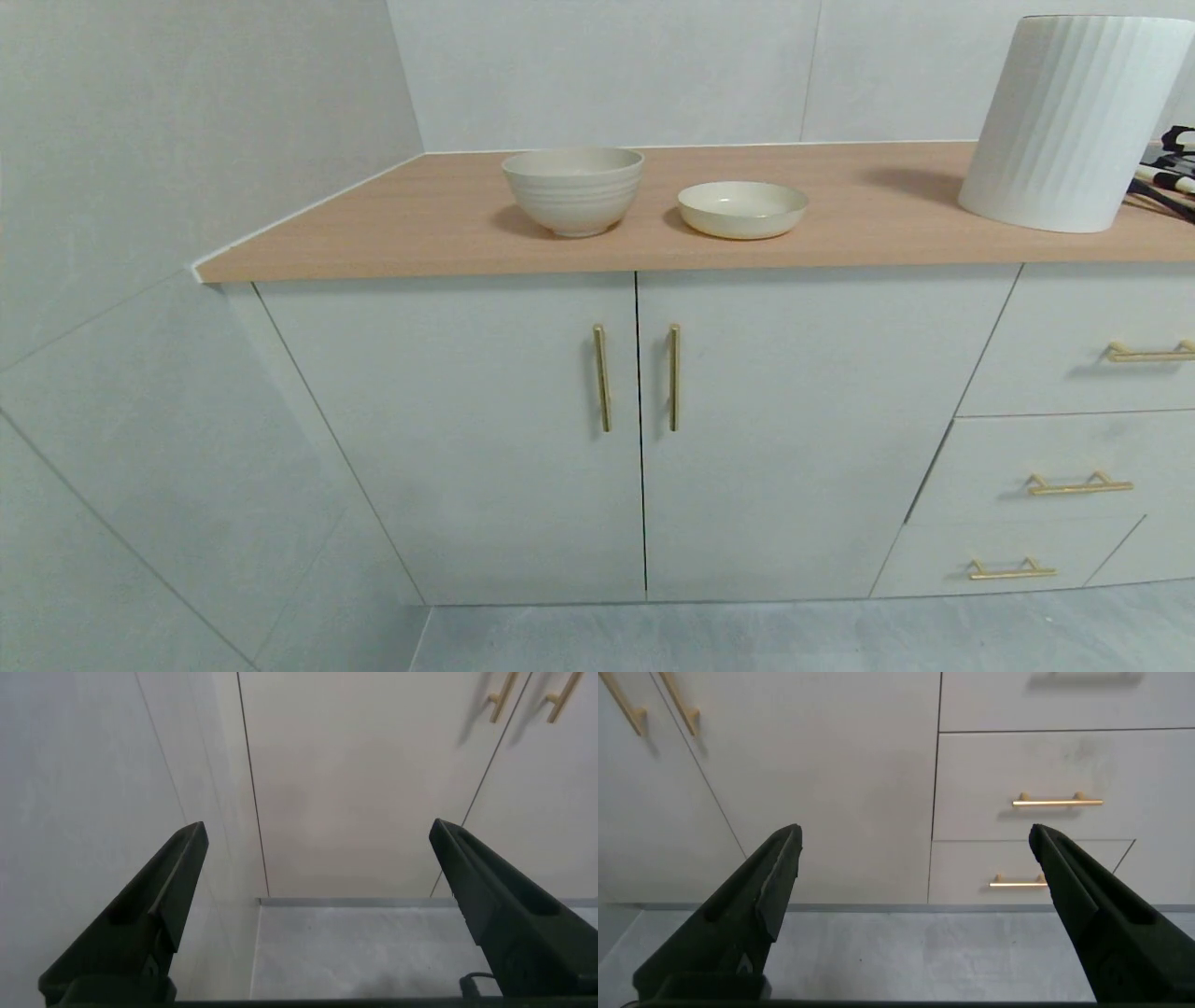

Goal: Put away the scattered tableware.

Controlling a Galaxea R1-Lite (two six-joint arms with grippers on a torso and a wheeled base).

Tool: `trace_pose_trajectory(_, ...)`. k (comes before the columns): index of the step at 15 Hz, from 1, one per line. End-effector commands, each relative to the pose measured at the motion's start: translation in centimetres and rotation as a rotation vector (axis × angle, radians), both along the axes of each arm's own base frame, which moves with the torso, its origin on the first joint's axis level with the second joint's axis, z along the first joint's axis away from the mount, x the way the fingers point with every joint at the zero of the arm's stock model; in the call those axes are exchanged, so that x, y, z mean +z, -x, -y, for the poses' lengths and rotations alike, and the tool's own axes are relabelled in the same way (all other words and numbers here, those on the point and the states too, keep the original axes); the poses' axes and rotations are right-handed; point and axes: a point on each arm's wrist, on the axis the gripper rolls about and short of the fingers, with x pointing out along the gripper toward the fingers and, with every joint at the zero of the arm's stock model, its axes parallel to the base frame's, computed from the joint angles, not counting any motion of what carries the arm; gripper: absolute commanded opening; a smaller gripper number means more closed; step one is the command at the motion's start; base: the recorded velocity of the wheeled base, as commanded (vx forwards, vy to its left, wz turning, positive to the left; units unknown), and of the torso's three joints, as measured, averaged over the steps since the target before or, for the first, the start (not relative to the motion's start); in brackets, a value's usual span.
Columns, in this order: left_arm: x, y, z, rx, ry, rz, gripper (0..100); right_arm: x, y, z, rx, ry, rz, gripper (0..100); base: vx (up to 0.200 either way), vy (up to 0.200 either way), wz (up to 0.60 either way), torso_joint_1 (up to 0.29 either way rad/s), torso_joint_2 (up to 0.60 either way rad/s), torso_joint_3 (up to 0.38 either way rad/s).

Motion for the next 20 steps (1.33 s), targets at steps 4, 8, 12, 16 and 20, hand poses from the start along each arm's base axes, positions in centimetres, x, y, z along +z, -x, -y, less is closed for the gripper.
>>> trace_pose_trajectory(4, 0.0, 0.0, 0.0, 0.001, 0.001, 0.000, 100, 0.0, 0.0, 0.0, 0.000, -0.002, -0.002, 100, 0.000, 0.000, 0.00, -0.003, 0.01, 0.015)
trace_pose_trajectory(8, 0.0, 0.0, 0.0, 0.001, 0.001, -0.002, 100, 0.0, 0.0, 0.0, 0.002, 0.023, 0.001, 100, 0.000, 0.000, 0.00, 0.000, 0.00, 0.000)
trace_pose_trajectory(12, 0.0, 0.0, 0.0, 0.001, -0.001, -0.002, 100, 4.6, 0.5, -0.1, 0.095, 0.018, 0.037, 100, 0.000, 0.000, 0.00, 0.000, 0.00, 0.000)
trace_pose_trajectory(16, 0.0, 0.0, 0.0, 0.001, -0.001, 0.000, 100, 8.2, -4.2, -0.6, 0.295, 0.002, -0.170, 100, 0.000, 0.000, 0.00, 0.000, 0.00, 0.000)
trace_pose_trajectory(20, 0.0, 0.0, 0.0, 0.001, -0.001, -0.002, 100, 9.1, -9.5, -2.2, 0.451, -0.011, -0.272, 100, 0.000, 0.000, 0.00, 0.000, 0.00, 0.000)
